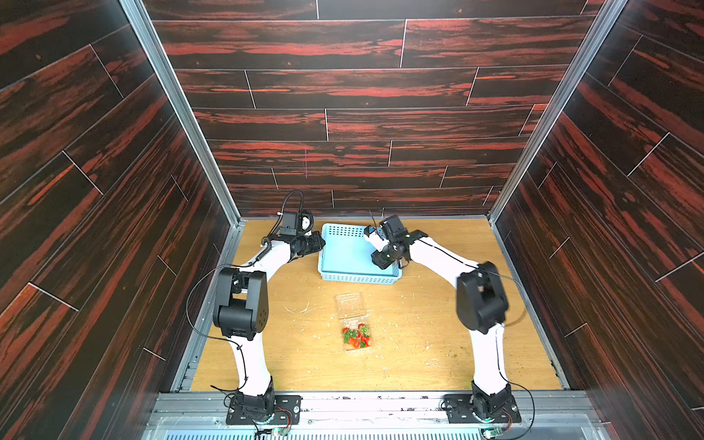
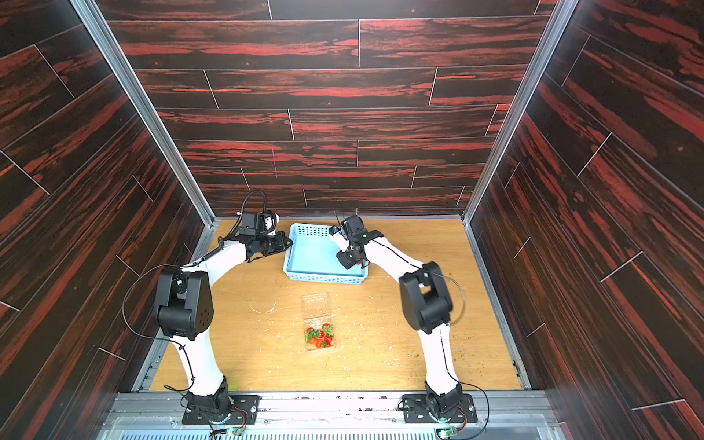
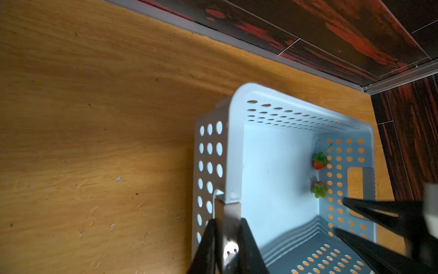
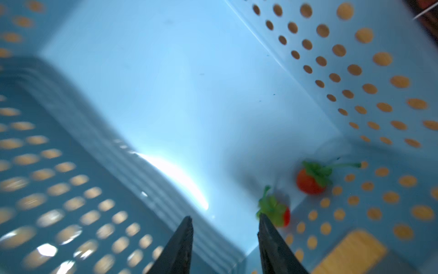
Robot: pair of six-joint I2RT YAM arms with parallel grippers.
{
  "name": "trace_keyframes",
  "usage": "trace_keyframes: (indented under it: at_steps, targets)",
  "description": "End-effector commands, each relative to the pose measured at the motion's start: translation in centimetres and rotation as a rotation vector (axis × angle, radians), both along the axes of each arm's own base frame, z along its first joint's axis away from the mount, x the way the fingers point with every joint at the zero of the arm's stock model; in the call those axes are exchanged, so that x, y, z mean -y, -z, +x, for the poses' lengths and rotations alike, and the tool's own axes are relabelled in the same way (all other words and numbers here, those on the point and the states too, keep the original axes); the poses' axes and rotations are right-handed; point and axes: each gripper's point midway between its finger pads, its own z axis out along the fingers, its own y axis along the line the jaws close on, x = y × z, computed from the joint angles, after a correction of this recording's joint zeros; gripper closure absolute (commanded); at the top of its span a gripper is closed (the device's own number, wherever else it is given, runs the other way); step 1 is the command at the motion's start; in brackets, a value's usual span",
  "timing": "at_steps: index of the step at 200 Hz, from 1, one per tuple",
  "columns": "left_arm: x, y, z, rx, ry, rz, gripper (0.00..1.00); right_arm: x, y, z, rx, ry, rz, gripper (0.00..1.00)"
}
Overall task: Pack strawberries into containers
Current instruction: Pick up the strawberry from the basket.
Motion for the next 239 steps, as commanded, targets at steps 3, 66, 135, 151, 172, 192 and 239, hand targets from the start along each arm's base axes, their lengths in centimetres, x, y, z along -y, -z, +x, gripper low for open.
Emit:
trace_keyframes:
  at_steps: [3, 66, 135, 151, 172, 192, 239]
  targets:
    - [0.4, -4.3, 0.0, 0.085, 0.016, -0.019, 1.0, 1.5, 1.2, 1.0, 0.007, 0.007, -0.106, 0.53]
    - [0.4, -4.2, -0.1, 0.081, 0.018, -0.014, 1.0, 1.4, 3.0, 2.2, 0.008, 0.011, -0.12, 0.53]
    - [0.0, -4.3, -0.4, 0.079, 0.012, 0.006, 1.0, 1.2, 4.3, 2.6, -0.026, -0.004, -0.12, 0.6]
    - [0.1, -4.3, -0.4, 0.078, 0.013, 0.004, 1.0, 1.3, 4.7, 2.4, -0.036, -0.004, -0.132, 0.62]
    - [0.0, -4.4, -0.4, 0.079, 0.012, 0.007, 1.0, 1.5, 5.0, 2.2, -0.044, 0.0, -0.134, 0.71]
    - [0.0, -4.3, -0.4, 0.079, 0.011, 0.005, 1.0, 1.3, 4.7, 2.3, -0.041, 0.003, -0.122, 0.84]
    - [0.1, -4.1, -0.4, 0.074, 0.012, 0.0, 1.0, 0.7, 1.4, 2.6, -0.001, 0.001, -0.067, 1.0]
